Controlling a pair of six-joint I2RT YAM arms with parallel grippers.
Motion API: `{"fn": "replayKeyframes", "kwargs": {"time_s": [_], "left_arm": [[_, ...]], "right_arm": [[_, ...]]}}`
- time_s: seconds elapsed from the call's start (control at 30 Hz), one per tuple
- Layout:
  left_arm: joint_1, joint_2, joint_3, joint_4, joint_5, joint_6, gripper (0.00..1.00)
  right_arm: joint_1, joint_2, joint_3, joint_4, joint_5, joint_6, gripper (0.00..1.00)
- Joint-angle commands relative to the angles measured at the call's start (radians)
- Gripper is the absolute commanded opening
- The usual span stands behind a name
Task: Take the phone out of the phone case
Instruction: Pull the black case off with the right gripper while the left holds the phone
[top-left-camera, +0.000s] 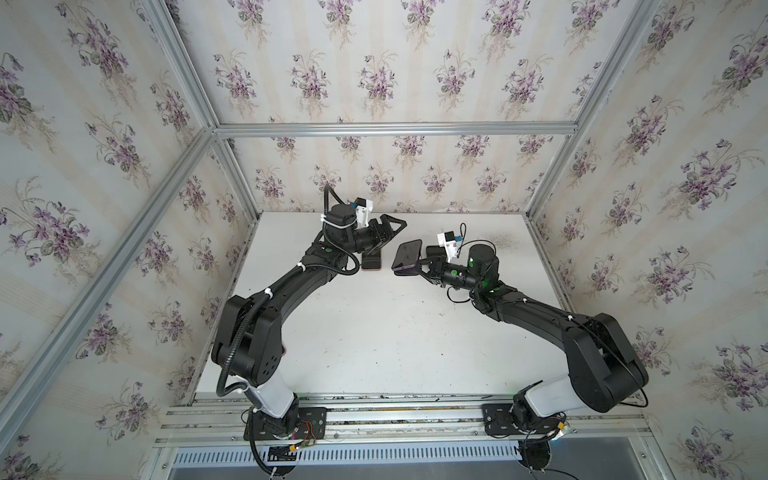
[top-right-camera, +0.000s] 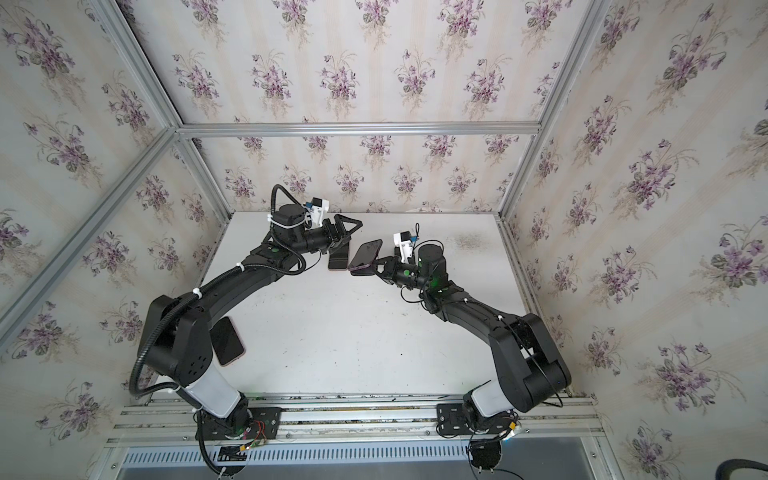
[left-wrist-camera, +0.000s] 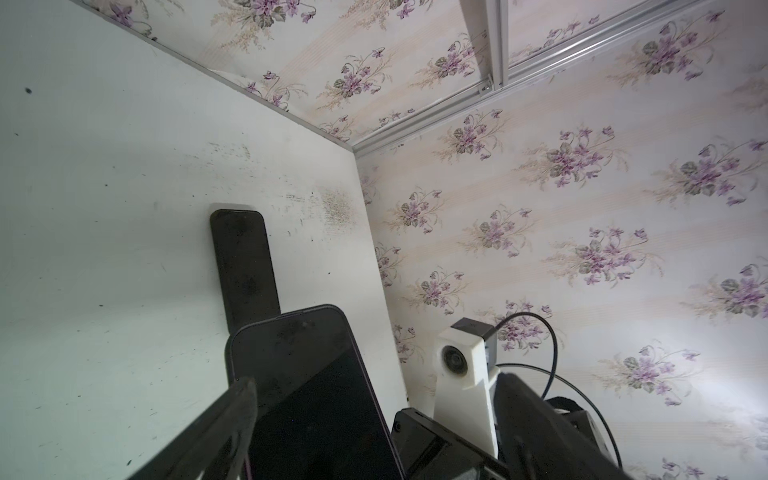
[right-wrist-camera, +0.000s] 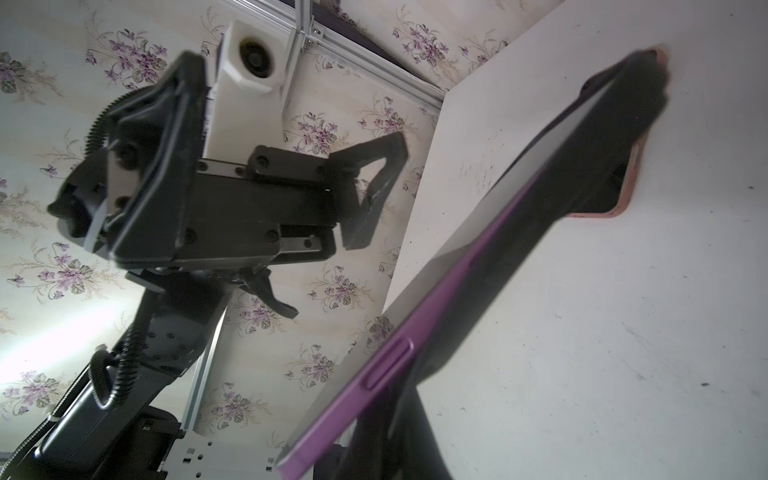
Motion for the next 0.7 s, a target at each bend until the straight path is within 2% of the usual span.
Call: {"fn": "replayKeyframes", "kwargs": {"time_s": [0.0,0.13,0.33,0.67], "left_arm": [[-0.008,-0.037,0.034,-0.194,-0.047,0.233,0.94],[-0.041,-0.073,0.087,-0.386,-0.078,0.474,1.0],[-0.114,-0.11,0.129,-0.568,-0.168,0.769,0.99],[-0.248,-0.09,0.165,-0.702,-0.354,1.05,0.98]], "right_arm": [[-0.002,0.004,0.004,0.089,-0.009,0.007,0.0],[-0.007,0.019,0.007,0.078,-0.012,0.011,0.0],[-0.009,0.026,0.011,0.066,-0.016,0.016,0.0],[-0.01,0.017,0.014,0.042,-0.019,0.015,0.0]]}}
